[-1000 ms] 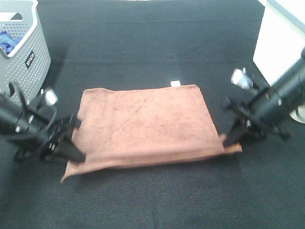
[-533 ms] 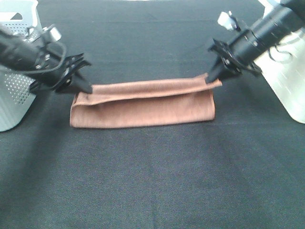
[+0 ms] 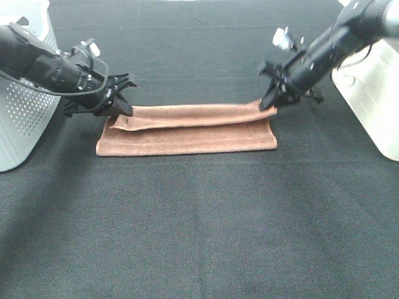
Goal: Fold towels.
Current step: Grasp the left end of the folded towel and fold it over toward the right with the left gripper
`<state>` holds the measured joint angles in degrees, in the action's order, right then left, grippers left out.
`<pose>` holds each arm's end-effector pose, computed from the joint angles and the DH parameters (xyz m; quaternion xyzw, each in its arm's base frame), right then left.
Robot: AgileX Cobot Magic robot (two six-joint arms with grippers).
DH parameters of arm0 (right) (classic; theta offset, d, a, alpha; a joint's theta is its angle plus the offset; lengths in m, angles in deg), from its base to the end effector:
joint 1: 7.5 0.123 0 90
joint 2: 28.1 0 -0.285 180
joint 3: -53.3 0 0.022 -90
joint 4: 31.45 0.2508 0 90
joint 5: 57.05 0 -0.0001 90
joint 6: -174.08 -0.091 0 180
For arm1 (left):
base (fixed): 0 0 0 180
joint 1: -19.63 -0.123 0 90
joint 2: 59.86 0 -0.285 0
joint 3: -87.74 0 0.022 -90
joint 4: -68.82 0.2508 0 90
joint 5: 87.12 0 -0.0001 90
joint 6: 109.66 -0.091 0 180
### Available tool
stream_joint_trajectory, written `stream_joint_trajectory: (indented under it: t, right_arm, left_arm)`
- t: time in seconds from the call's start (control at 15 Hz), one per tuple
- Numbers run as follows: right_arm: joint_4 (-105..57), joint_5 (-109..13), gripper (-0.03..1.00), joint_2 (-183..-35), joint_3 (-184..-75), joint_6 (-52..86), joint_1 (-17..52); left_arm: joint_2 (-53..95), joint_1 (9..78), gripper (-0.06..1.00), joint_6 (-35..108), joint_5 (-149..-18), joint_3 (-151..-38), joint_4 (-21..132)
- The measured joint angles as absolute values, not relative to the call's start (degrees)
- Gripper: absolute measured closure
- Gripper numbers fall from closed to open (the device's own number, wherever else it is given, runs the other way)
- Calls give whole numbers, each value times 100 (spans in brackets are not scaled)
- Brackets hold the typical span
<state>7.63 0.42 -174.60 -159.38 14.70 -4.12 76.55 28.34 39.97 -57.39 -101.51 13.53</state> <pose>0.4929 0.0776 0.1249 -0.0409 0.9520 0.2808 0.1149 0.4560 -0.1075 0.1173 -0.0383 0.9345 -0.2674 0.2318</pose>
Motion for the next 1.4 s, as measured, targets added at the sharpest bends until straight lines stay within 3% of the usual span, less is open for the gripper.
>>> stream_joint_trajectory:
  t: [0.13,0.27,0.33,0.73,1.13,1.27,1.4]
  right_arm:
    - [757,31,56,-17488,-15949,1464,-412]
    - [620,42,20,-17420,-15955,1333,-412]
    - [368,71,15,-17299,-15955,1212,-412]
    - [-944,260,12,-17024,-15955,473,-417]
    - [-956,277,12,-17024,-15955,462,-417]
    - [-956,277,12,-17024,-15955,462,-417]
    - [-962,277,12,-17024,-15955,462,-417]
  left_arm:
    - [7695,2834,68,3997,-5727,-10208,1261]
    - [7695,2834,25,3997,-5687,-10231,1193]
    - [7678,2834,19,3997,-5681,-10231,1279]
    - [7460,2834,15,5584,-5555,-10259,3169]
    - [7798,2834,16,5762,-5498,-10271,3290]
    - [7867,2834,19,5762,-5498,-10317,3261]
    - [7924,2834,36,5762,-5515,-10322,3146]
